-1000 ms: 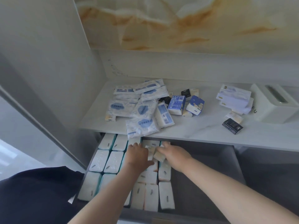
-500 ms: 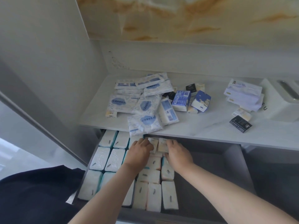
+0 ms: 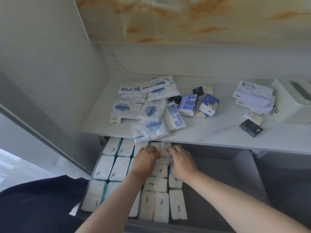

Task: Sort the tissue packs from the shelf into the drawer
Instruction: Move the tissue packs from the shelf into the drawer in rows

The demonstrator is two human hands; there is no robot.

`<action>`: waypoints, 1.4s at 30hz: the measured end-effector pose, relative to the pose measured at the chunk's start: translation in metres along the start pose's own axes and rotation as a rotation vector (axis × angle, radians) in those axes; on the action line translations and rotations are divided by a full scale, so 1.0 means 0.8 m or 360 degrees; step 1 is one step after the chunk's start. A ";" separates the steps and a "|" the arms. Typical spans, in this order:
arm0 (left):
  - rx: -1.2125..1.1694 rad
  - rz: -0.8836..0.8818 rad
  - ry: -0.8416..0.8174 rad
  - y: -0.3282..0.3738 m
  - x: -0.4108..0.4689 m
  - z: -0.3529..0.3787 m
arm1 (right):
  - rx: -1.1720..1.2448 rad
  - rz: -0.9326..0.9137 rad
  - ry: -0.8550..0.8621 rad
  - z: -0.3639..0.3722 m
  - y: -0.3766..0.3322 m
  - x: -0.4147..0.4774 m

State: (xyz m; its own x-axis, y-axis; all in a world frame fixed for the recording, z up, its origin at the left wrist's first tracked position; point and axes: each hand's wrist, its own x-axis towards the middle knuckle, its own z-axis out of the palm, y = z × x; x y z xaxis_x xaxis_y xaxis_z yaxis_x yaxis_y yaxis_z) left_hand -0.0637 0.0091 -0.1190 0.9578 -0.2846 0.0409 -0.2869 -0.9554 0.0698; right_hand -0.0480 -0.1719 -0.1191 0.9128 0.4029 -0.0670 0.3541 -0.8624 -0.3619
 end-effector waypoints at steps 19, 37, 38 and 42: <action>-0.0296 -0.0274 -0.0330 -0.077 0.015 -0.159 | 0.0042 -0.0399 0.0370 -0.102 -0.100 0.061; -0.0657 -0.1158 0.0232 -0.186 0.071 -0.122 | -0.0544 -0.0230 -0.0313 -0.069 -0.133 0.196; -0.0670 -0.1232 0.0226 -0.191 0.071 -0.127 | -0.0546 -0.0236 -0.0302 -0.067 -0.132 0.199; -0.0851 -0.1417 0.0366 -0.199 0.068 -0.148 | -0.0475 -0.0222 -0.0383 -0.067 -0.137 0.214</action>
State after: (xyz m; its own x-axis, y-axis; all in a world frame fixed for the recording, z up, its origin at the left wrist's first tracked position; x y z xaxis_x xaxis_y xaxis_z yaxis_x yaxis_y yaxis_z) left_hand 0.0314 0.1548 -0.0097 0.8159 0.5753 -0.0572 0.4910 -0.6372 0.5941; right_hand 0.0805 -0.0248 -0.0409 0.7907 0.5519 -0.2648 0.5470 -0.8312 -0.0994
